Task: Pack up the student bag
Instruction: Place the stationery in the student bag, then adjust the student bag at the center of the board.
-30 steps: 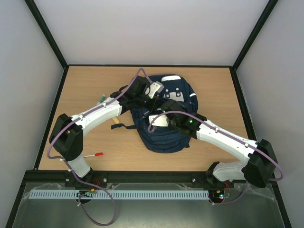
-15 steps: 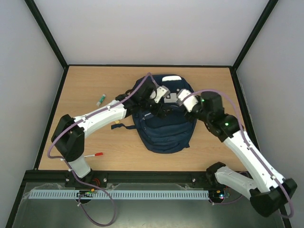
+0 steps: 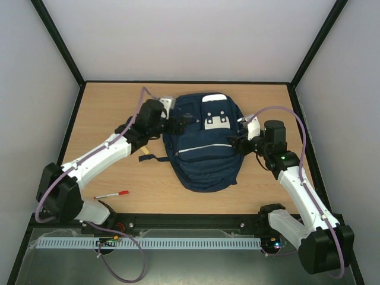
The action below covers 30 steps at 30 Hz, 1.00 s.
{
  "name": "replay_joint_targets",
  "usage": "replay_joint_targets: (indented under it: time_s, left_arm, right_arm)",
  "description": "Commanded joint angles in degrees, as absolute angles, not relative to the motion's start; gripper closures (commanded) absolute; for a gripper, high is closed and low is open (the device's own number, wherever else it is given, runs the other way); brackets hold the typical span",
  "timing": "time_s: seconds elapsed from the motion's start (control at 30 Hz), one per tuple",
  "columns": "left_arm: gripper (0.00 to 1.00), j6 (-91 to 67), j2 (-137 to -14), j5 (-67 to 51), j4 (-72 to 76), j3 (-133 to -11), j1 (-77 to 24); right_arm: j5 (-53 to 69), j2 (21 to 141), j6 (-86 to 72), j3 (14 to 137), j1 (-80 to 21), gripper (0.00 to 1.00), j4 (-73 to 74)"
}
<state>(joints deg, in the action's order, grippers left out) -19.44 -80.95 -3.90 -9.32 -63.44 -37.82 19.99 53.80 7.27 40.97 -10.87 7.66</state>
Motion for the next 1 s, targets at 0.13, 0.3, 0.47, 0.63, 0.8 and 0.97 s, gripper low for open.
replay_joint_targets:
  time_s: [0.13, 0.3, 0.47, 0.63, 0.8, 0.97]
  left_arm:
    - [0.04, -36.5, -91.2, -3.8, -2.5, -60.6, -22.8]
    - [0.01, -37.6, -100.3, -10.7, 3.2, -64.3, -22.2]
    - [0.01, -35.4, -110.5, -16.3, 2.8, -74.0, -27.5]
    - [0.02, -32.9, -117.2, -17.6, 1.1, -82.7, -33.0]
    - [0.03, -32.5, -119.6, -15.1, -2.5, -87.4, -34.2]
    - [0.01, -32.6, -108.0, -1.0, -10.5, -82.9, -34.5]
  right_arm:
    - [21.1, 54.8, 7.5, 40.3, -10.6, 0.31, 3.6]
    - [22.3, 54.5, 8.7, 39.6, -10.6, 0.3, 3.3]
    - [22.9, 53.5, 9.7, 39.1, -10.6, 0.3, 3.4]
    - [22.6, 52.5, 10.3, 38.7, -10.6, 0.3, 3.5]
    - [23.2, 52.3, 10.6, 38.7, -10.5, 0.3, 3.9]
    - [23.5, 51.4, 10.8, 38.6, -10.5, 0.3, 3.9]
